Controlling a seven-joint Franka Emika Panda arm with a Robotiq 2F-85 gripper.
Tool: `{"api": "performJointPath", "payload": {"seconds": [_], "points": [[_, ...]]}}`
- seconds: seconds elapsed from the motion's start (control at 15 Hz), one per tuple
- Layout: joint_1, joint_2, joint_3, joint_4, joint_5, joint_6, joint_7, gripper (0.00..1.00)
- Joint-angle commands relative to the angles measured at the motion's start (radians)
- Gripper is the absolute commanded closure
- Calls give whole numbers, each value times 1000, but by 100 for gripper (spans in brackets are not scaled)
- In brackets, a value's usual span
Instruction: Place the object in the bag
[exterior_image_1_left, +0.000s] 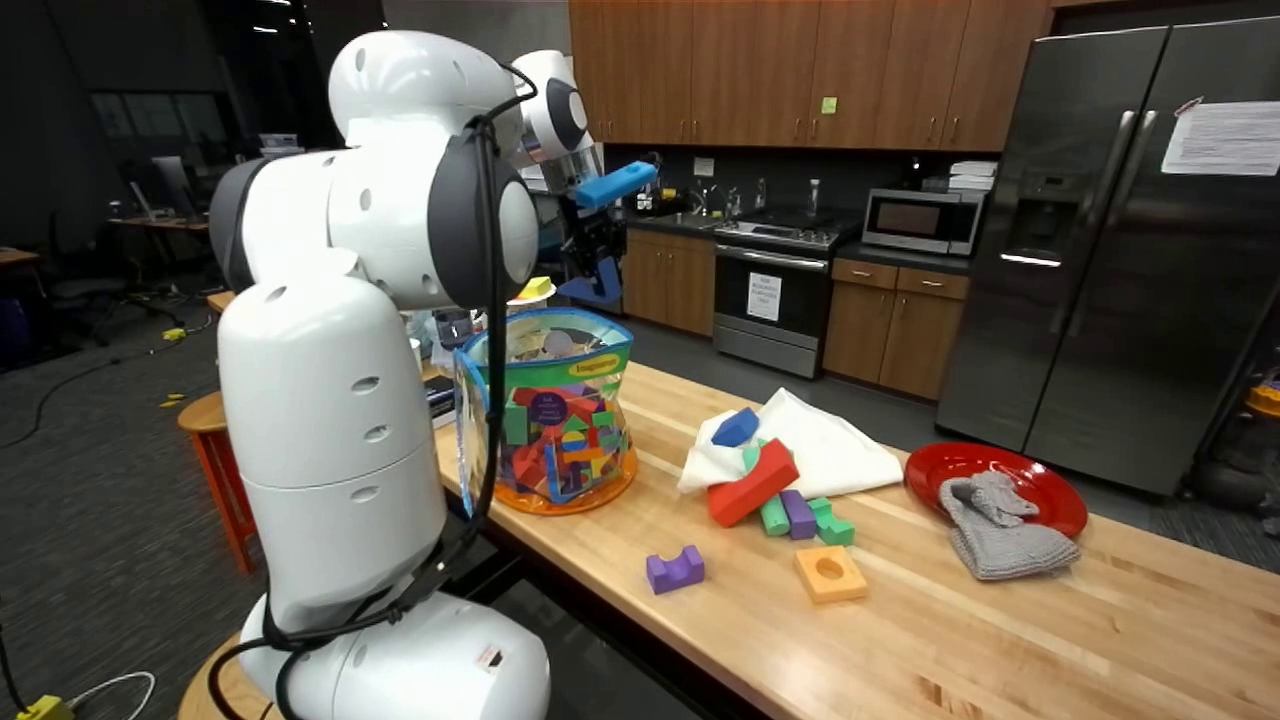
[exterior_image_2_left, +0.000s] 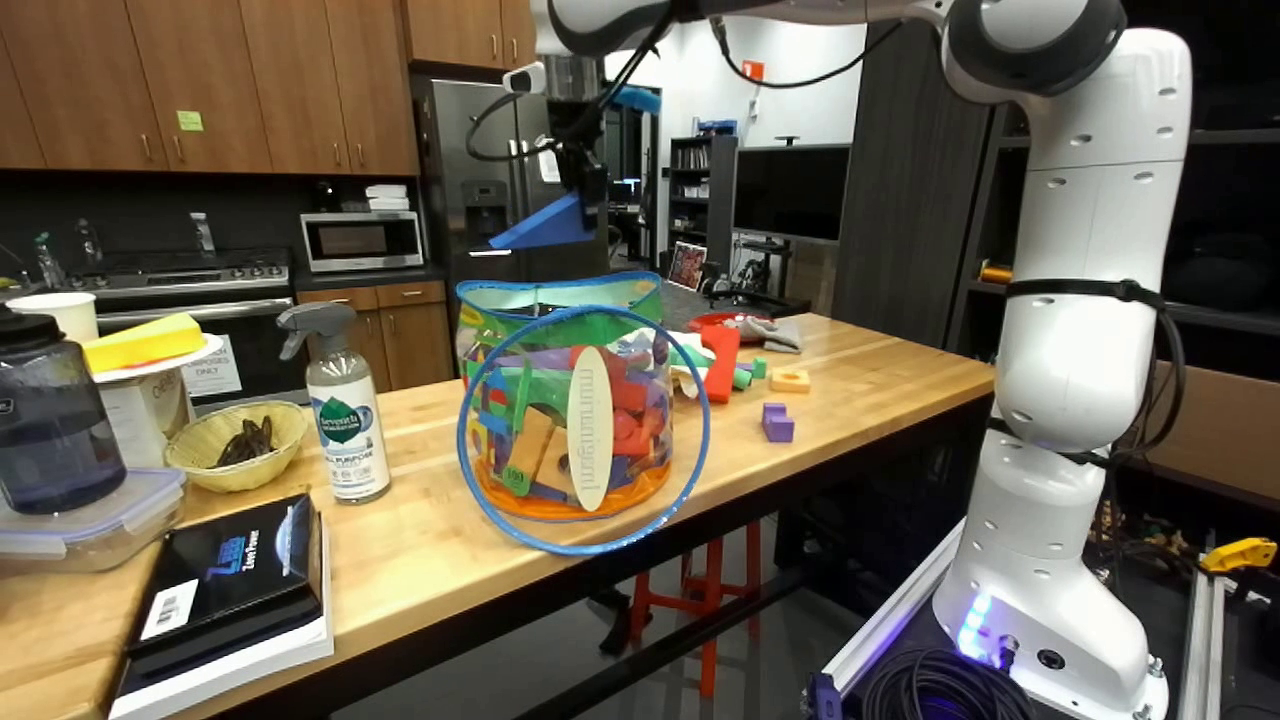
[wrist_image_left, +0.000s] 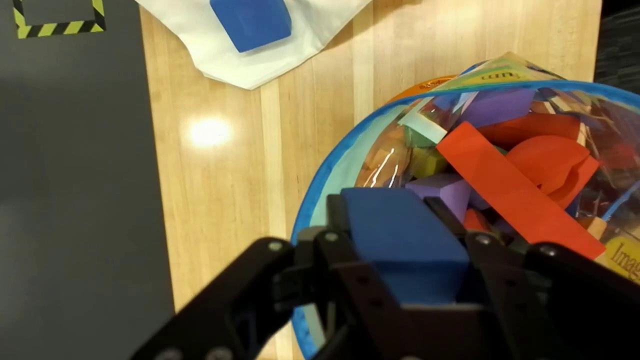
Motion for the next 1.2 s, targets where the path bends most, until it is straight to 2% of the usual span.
{"api": "performJointPath", "payload": {"seconds": [0.0, 0.6, 0.67, 0.73, 0.8, 1.0, 1.13], "points": [[9, -35, -8, -78, 8, 28, -14, 84], [14, -13, -10, -182, 0, 51, -8, 84], [12, -17, -12, -199, -4, 67, -8, 34], [11, -18, -15, -212, -13, 80, -7, 34], [18, 5, -10, -174, -3, 46, 0, 54], [17, 5, -13, -191, -4, 62, 0, 35], [17, 4, -13, -191, -4, 63, 1, 33]]}}
